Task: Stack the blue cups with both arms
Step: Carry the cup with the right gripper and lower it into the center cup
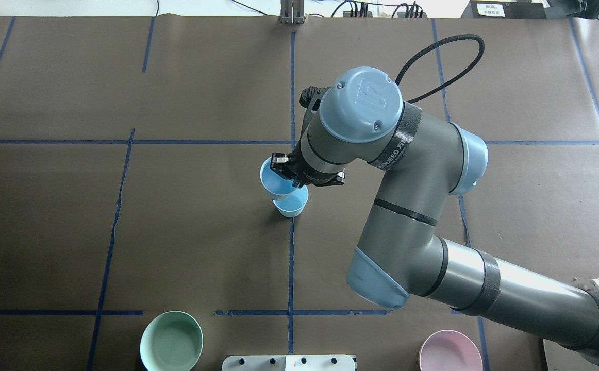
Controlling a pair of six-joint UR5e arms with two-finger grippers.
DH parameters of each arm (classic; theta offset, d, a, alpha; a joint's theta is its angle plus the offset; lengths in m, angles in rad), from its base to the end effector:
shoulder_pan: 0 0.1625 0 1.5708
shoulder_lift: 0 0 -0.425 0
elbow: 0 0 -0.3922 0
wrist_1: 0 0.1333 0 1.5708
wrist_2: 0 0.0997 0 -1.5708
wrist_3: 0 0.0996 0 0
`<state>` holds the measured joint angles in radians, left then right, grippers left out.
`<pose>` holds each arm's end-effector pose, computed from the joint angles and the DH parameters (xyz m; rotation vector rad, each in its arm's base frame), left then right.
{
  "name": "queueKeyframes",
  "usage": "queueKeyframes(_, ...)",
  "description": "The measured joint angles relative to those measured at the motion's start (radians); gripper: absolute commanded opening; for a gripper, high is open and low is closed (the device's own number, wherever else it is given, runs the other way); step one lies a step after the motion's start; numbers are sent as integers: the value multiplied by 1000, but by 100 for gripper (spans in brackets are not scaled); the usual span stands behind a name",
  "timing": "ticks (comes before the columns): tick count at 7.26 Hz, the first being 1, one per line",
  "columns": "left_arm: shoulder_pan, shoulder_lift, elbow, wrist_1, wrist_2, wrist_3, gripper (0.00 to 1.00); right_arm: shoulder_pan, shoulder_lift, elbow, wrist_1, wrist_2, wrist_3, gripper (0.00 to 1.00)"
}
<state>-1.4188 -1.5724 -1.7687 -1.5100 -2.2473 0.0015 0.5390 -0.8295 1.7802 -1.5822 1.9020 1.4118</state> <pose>0.0048 -0.4996 0.5729 0.0823 0.6846 0.1943 -0.5059 -0.4201 0.1319 0.0303 -0.9797 0.1936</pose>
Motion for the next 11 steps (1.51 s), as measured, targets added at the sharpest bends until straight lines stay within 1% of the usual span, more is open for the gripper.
queueKeyframes(2, 0, 0, 1, 0, 0, -1, 100, -2, -3, -5, -27, -4, 0, 3)
queueKeyframes(3, 0, 0, 0, 1, 0, -2, 100, -5, -4, -5, -36, -4, 0, 16)
queueKeyframes(4, 0, -1, 0, 1, 0, -3, 100, -7, -5, -5, -40, -3, -1, 87)
queueKeyframes(5, 0, -1, 0, 2, 0, -3, 100, -10, -6, -5, -41, -3, 0, 100)
queueKeyframes(10, 0, -1, 0, 4, -1, -2, 100, -10, -9, 8, -45, -2, -1, 100)
queueKeyframes(11, 0, 1, 0, 4, -9, -2, 100, 1, -11, 22, -64, -1, -5, 100)
